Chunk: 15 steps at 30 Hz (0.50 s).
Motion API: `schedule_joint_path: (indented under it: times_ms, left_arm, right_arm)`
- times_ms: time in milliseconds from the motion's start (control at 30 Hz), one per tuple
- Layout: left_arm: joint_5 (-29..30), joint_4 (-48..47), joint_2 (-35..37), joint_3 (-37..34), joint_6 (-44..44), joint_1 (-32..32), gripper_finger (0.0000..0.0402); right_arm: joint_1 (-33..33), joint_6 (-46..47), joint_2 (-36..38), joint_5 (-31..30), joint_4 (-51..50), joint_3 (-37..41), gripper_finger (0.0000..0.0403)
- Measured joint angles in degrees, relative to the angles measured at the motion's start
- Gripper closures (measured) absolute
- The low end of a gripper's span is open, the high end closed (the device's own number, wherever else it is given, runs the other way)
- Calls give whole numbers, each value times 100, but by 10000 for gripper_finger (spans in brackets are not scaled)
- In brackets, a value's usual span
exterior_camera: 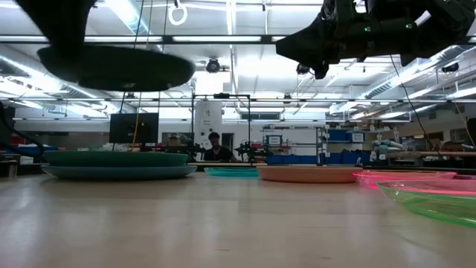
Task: Stack plastic plates
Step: Stack the dark blue plate on top of the green plate
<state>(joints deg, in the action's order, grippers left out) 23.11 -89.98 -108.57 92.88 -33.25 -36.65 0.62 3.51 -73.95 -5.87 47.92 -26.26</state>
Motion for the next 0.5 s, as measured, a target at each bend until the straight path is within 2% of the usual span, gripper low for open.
schedule_joint_path:
  times_ms: [167,500]
  left_arm:
    - [-1,48,528,-944,61,115,388]
    - [29,953,1950,-2632,156,735,388]
  right_arm:
    - [-39,-4,0,0,0,0,302]
    - [-39,-22,0,-26,3,0,302]
